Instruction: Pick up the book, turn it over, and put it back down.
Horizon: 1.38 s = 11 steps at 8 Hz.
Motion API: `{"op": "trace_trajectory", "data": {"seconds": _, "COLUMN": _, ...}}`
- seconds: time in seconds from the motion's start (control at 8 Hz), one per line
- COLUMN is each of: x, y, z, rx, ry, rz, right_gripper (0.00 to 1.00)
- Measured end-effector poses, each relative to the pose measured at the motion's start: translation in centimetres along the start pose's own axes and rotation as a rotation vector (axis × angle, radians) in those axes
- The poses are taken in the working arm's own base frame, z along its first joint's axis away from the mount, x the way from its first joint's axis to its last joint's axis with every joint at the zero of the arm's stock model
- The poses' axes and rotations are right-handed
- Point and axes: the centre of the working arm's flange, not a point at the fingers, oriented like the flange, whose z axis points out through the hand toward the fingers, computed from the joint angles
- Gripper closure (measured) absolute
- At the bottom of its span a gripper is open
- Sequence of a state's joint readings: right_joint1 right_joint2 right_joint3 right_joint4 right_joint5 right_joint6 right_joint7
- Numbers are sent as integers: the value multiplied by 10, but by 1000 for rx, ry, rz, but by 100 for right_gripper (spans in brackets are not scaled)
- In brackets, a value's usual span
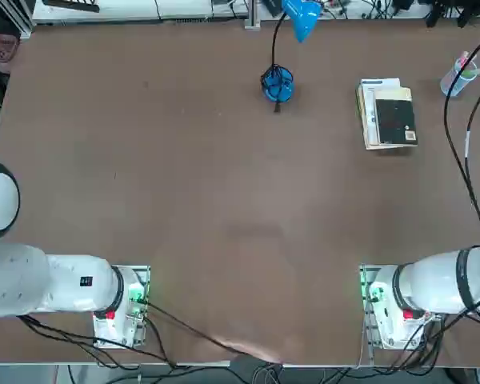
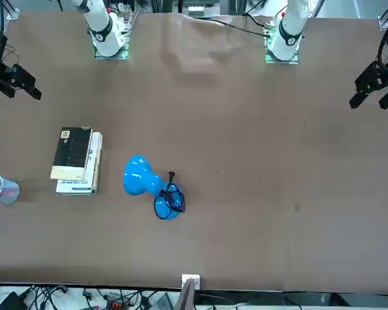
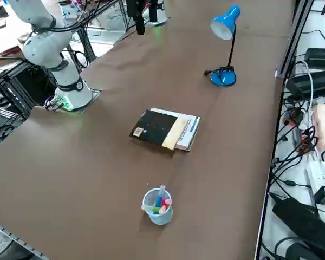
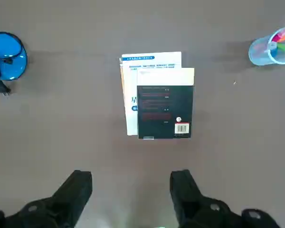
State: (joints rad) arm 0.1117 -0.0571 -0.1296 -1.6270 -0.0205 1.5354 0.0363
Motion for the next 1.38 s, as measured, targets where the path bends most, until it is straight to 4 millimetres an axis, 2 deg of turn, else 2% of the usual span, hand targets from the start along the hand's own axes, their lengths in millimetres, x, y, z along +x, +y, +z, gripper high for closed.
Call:
{"op": "trace_trajectory", "data": {"seconds": 0.88, "x": 0, "y": 6, "z": -1, "rx": 1, "ry": 2, "rz": 1, "right_gripper": 0}}
{"op": "trace_trajectory", "data": {"seconds": 1.0, "x": 0, "y": 16, "z": -1, "rx": 2, "ry": 1, "rz": -14, "right_gripper": 0}}
{"op": "trace_trajectory", "data": {"seconds": 1.12, "x": 1, "y": 35, "z": 3, "rx": 21, "ry": -5, "rz": -39, "right_gripper": 0}}
{"op": "trace_trajectory", "data": {"seconds": 1.38, "x": 9, "y": 93, "z": 24, "rx": 144, "ry": -14, "rz": -76, "right_gripper": 0}}
